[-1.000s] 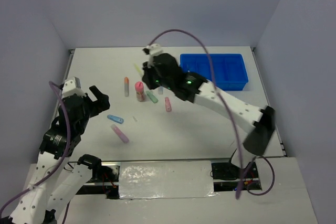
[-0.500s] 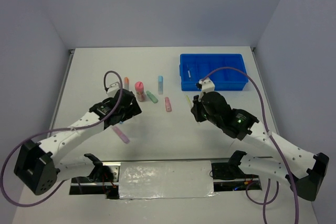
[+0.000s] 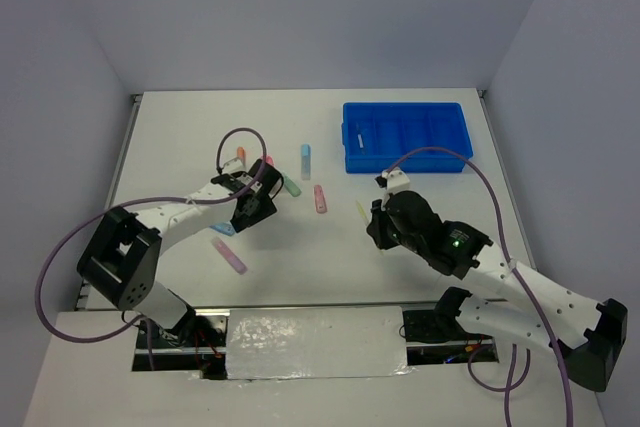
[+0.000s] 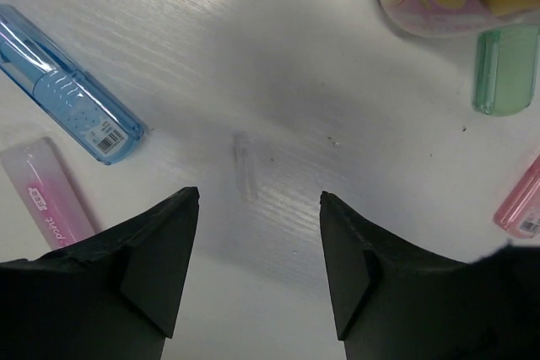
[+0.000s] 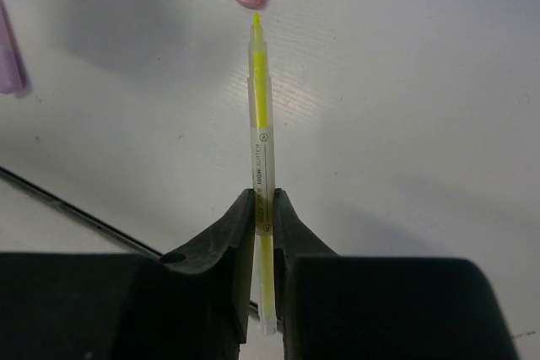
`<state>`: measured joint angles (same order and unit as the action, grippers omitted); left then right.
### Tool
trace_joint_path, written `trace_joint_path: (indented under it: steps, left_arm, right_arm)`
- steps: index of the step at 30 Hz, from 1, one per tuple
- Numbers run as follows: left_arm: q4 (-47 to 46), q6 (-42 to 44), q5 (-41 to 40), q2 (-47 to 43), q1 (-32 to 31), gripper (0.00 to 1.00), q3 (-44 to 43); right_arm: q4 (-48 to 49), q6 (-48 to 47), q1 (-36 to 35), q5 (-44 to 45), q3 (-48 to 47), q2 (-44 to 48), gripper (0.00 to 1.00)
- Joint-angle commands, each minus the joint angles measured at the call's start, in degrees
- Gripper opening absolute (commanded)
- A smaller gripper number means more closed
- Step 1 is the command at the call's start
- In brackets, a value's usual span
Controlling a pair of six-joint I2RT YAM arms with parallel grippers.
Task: Sort the stationery into containers
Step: Close the pen cap on the pen.
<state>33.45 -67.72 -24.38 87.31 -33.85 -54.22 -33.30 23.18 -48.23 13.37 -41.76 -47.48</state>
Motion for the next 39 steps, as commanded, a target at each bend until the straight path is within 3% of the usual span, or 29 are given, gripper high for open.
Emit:
trace_joint_path:
  steps: [1,6,24,30,36,39]
  left_arm:
    - [2.1,-1.9,-2.7,0.8,0.4,0.71,-2.1]
    - [2.1,-1.7,-3.1,3.7,0.7,0.61,-2.4]
    - [-0.8,-1.6,-1.2,8.0,0.0,0.48,0.5]
    - [-2.9,-1.3,0.4,9.2,0.0,0.3,2.1]
    - [-3.8,-1.2,1.2,6.9,0.0,0.03,3.9]
    - [-3.3,-0.6,1.2,2.7,0.0,0.0,4.3]
  right_arm:
    - [3.5,0.6,-0.4,-1.6,0.9,-0.1,0.0]
    - [4.3,0.8,-0.6,-2.1,1.0,0.2,0.0]
    - [5.1,1.1,-1.5,-2.6,0.7,-0.6,0.0]
    - [5.3,1.1,-1.6,-3.5,1.0,0.7,0.0]
    - [8.5,0.3,-1.6,-7.6,2.6,2.9,0.0]
    - [11.8,0.0,-1.6,-10.8,4.4,3.7,0.0]
